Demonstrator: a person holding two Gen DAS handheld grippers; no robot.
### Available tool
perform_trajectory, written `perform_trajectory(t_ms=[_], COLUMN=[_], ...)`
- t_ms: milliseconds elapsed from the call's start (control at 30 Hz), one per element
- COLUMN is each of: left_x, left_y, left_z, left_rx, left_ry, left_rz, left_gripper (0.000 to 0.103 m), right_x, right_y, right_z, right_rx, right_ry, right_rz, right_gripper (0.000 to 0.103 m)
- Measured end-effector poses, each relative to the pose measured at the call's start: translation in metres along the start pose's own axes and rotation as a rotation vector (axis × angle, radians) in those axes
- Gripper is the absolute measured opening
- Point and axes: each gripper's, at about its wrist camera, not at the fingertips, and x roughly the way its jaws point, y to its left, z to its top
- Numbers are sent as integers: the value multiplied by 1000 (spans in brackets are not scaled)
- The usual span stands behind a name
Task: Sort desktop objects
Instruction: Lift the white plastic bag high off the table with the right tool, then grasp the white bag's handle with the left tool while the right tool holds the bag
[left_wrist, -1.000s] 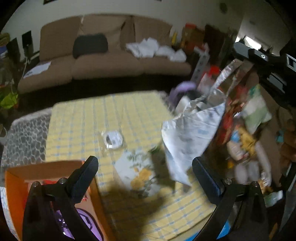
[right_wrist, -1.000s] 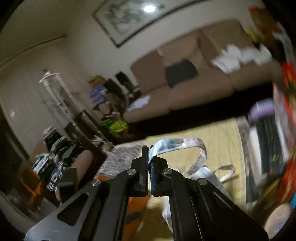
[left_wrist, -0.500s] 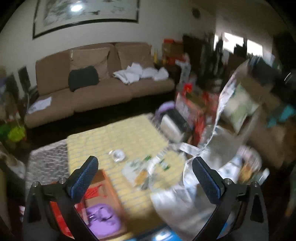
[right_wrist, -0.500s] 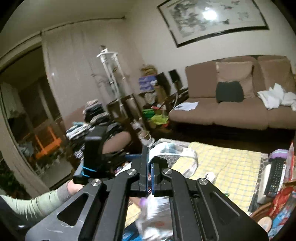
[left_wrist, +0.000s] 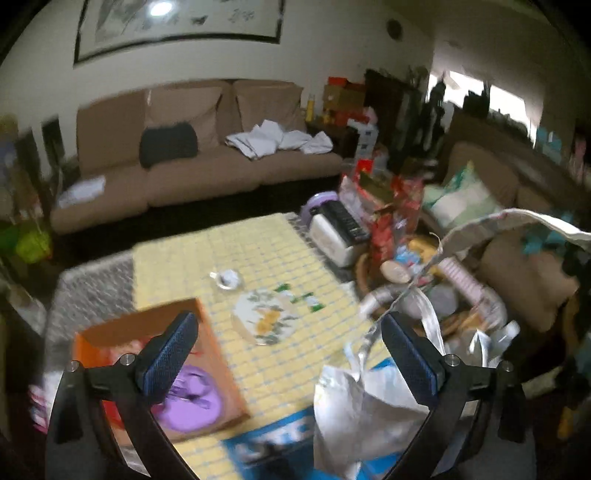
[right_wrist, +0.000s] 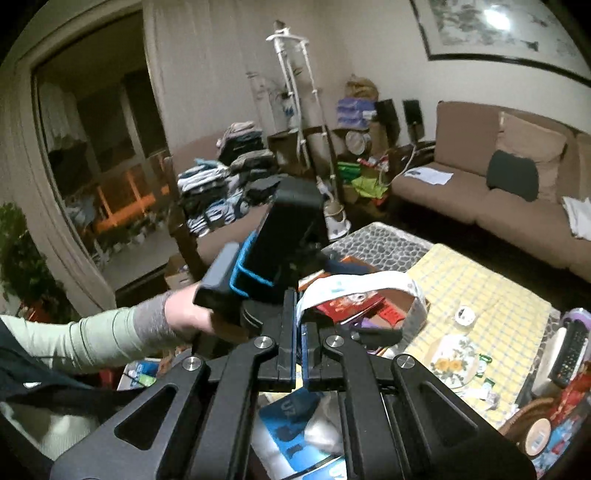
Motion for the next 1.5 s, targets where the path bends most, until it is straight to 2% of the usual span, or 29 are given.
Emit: perform_trajectory(t_ms=[133, 267, 333, 367, 433, 467, 533, 667, 767, 867, 900, 967, 1033, 1067, 1133, 1233, 1267, 1300, 1333, 1367, 1400, 1433, 1500], left_x=[10, 8, 1, -3, -8, -12, -18, -23, -28, -30, -34, -44, -47, -47, -44, -38, -36, -32, -24, -18, -10, -7, -7], left_y=[-13, -11, -9, -9, -13, -16, -25, -37, -45, -42, -39, -34, -32, -31, -30, -31, -34, -34, -32, -29, -25, -22, -14], left_z=[-2, -12, -18, -20, -22, -23, -26, -27, -29, -28, -32, -43, -53, -56, -59, -56, -53, -49, -44, -40, -34, -30, -22], left_rx=[66, 27, 27, 38, 56, 75, 122, 188, 208, 155, 146, 144, 148, 148, 141, 131, 127, 104, 61, 28, -13, -27, -48], left_ry=[25, 7, -47, -74, -115, -126, -145, -151, -177, -188, -201, -252, -257, -258, -253, -237, -240, -227, -198, -178, -155, -146, -135], left_rz=[122, 125, 153, 139, 32, -74, -171, -262, -287, -440, -530, -656, -741, -749, -720, -728, -705, -663, -649, -633, -544, -476, -382], left_gripper=[102, 102, 102, 102, 102, 102, 102, 102, 101, 101, 101, 101, 101, 101, 101, 101, 101, 98, 78, 36, 14, 0, 1], right_x=[1, 1, -2, -2, -2, -2, -3, -7, -7, -14, -19, -26, -32, -37, -39, -33, -30, -26, -25, -21, -17, -14, -10], right_y=[17, 26, 27, 28, 29, 29, 26, 27, 33, 38, 39, 40, 37, 34, 34, 39, 40, 42, 44, 46, 48, 46, 38], right_z=[-1, -6, -8, -10, -14, -16, -16, -17, -21, -26, -28, -32, -38, -40, -40, -39, -39, -40, -41, -42, -46, -50, -60], right_rx=[-25, -22, -14, -13, -16, -14, 2, -9, -29, -49, -66, -77, -76, -72, -71, -92, -97, -103, -110, -119, -122, -118, -93], right_ry=[14, 18, 14, 14, 19, 18, 11, 14, 20, 4, -6, -19, -25, -29, -25, -12, -5, 3, 10, 22, 40, 58, 86], right_rz=[21, 13, 29, 30, 24, 7, 30, 47, 67, 126, 150, 181, 217, 240, 282, 293, 311, 322, 324, 321, 312, 294, 236], right_gripper=[4, 4, 4, 4, 4, 4, 4, 4, 4, 4, 4, 6, 8, 9, 9, 9, 9, 9, 9, 9, 9, 9, 9])
